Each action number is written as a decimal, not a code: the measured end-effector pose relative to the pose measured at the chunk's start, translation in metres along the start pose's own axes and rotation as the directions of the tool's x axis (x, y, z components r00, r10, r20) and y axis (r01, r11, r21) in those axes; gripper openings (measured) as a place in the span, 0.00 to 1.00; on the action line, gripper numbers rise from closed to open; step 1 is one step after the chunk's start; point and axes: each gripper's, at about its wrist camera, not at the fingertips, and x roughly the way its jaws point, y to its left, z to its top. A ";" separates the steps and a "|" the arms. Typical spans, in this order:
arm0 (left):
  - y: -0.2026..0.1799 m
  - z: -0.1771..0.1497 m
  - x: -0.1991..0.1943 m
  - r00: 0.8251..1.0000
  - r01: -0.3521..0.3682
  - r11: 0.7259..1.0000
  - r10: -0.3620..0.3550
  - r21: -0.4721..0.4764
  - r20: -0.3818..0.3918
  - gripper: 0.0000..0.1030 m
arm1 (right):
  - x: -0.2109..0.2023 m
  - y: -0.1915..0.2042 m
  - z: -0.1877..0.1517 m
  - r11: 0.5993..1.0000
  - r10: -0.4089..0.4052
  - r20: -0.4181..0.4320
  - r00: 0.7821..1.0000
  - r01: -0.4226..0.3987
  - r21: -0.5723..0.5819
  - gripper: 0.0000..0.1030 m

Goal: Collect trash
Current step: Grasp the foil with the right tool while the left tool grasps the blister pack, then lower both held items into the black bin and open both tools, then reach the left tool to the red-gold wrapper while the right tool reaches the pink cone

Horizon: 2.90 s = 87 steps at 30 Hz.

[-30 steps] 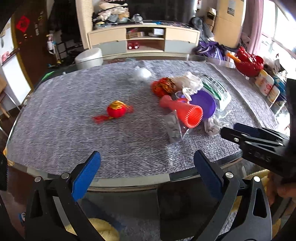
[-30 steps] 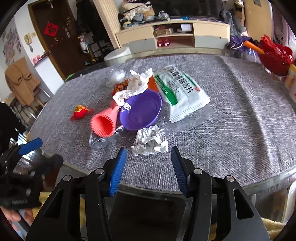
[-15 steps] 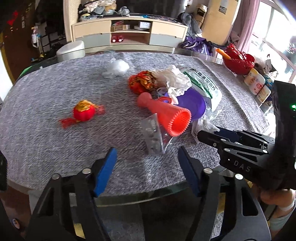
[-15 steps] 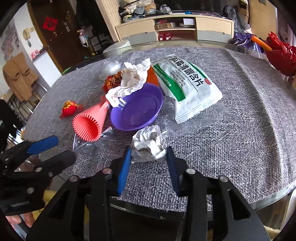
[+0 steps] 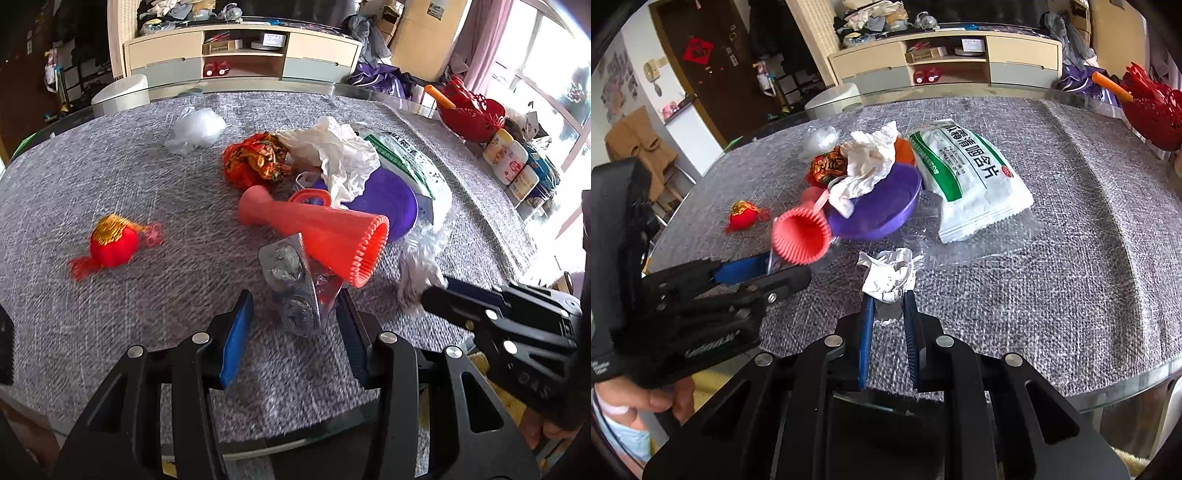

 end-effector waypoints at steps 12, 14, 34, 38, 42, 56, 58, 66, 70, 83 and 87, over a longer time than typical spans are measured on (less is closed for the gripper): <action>-0.014 -0.002 0.001 1.000 0.026 0.999 -0.026 0.030 -0.007 0.31 | -0.028 -0.003 -0.004 1.000 -0.018 0.039 0.999 0.018 0.004 0.16; -0.016 -0.005 -0.003 1.000 0.022 0.999 -0.021 0.031 -0.006 0.31 | -0.033 -0.001 -0.006 1.000 -0.014 0.045 0.999 0.014 0.002 0.16; -0.034 -0.097 -0.074 1.000 0.013 1.000 -0.012 0.023 -0.029 0.31 | -0.062 0.002 -0.077 1.000 -0.006 -0.002 1.000 0.006 0.010 0.16; -0.038 -0.127 -0.068 0.997 0.021 1.000 -0.020 0.016 -0.076 0.31 | -0.052 0.002 -0.098 1.000 0.009 -0.053 0.999 -0.008 0.011 0.16; -0.042 -0.153 -0.055 0.989 0.030 1.000 -0.031 -0.010 -0.143 0.31 | -0.037 0.003 -0.117 1.000 0.015 -0.112 0.994 -0.012 0.020 0.17; -0.045 -0.194 -0.025 0.966 0.017 0.999 -0.024 -0.032 -0.256 0.37 | -0.009 0.001 -0.145 0.998 0.026 -0.224 0.974 -0.011 0.068 0.21; -0.046 -0.193 -0.026 0.967 0.015 1.000 -0.021 -0.026 -0.252 0.43 | -0.008 -0.001 -0.144 0.997 0.031 -0.220 0.975 -0.015 0.075 0.36; -0.042 -0.189 -0.030 0.970 -0.005 1.000 0.001 -0.018 -0.242 0.53 | -0.013 -0.006 -0.136 0.996 0.019 -0.199 0.980 -0.001 0.092 0.50; -0.033 -0.180 -0.042 0.978 -0.032 0.999 0.028 -0.019 -0.205 0.60 | -0.025 -0.013 -0.124 0.995 -0.002 -0.159 0.987 0.019 0.102 0.58; 0.005 -0.130 -0.086 0.995 -0.083 0.992 0.077 -0.096 -0.060 0.68 | -0.069 -0.031 -0.066 0.991 -0.057 0.005 0.998 0.056 0.125 0.66; 0.014 -0.111 -0.093 0.994 -0.107 0.989 0.104 -0.104 -0.030 0.68 | -0.065 -0.020 -0.048 0.995 -0.034 0.026 0.999 0.031 0.096 0.66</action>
